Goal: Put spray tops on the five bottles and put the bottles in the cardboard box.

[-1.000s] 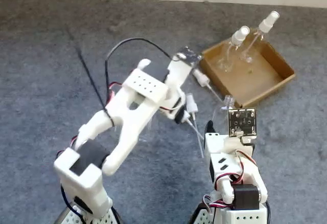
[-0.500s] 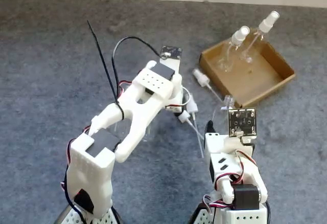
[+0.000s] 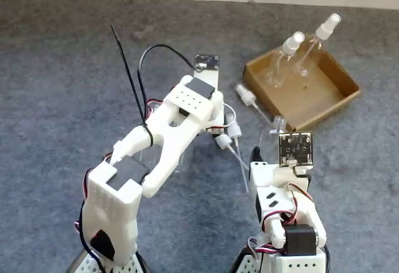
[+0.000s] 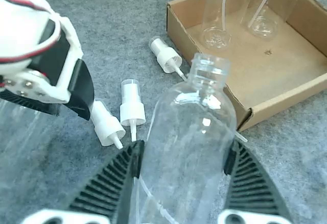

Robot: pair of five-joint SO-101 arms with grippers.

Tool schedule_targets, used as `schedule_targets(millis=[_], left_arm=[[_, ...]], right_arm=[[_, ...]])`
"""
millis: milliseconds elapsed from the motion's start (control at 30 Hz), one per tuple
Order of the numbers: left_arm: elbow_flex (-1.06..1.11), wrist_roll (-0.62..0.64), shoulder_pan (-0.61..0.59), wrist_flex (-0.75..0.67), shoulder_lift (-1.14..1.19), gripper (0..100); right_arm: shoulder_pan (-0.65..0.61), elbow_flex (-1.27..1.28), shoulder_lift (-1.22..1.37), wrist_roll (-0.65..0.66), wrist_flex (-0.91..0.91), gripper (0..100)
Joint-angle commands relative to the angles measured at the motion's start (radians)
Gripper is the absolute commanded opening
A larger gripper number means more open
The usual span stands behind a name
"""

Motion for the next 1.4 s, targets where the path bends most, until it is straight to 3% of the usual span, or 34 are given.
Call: schedule_targets(millis=[0,133,200,467,800,1000,1367], left_arm=[[-0.059,0.049,0.005,-0.041,-0.012,17],[-0.058,0.121,0.005,-0.037,-0.010,31],[-0.056,0.135,0.005,-0.038,-0.007,32],[-0.061,0.141,0.015,-0.040,0.031,21],[-0.084,0.143,0.015,-0.103,0.117,19],[-0.090,0.143,0.015,-0.110,0.120,1],[-0.093,0.133,0.015,-0.110,0.117,1]], right_arm=[[0.012,-0.010,-0.012,-0.006,-0.025,16.3],[0.012,-0.010,-0.012,-0.006,-0.025,16.3],[0.012,-0.010,-0.012,-0.006,-0.025,16.3],[0.008,-0.008,-0.012,-0.006,-0.025,16.3],[0.010,0.077,-0.012,-0.006,-0.122,16.3],[0.010,0.076,-0.012,-0.006,-0.122,16.3],[0.010,0.076,-0.012,-0.006,-0.122,16.3]])
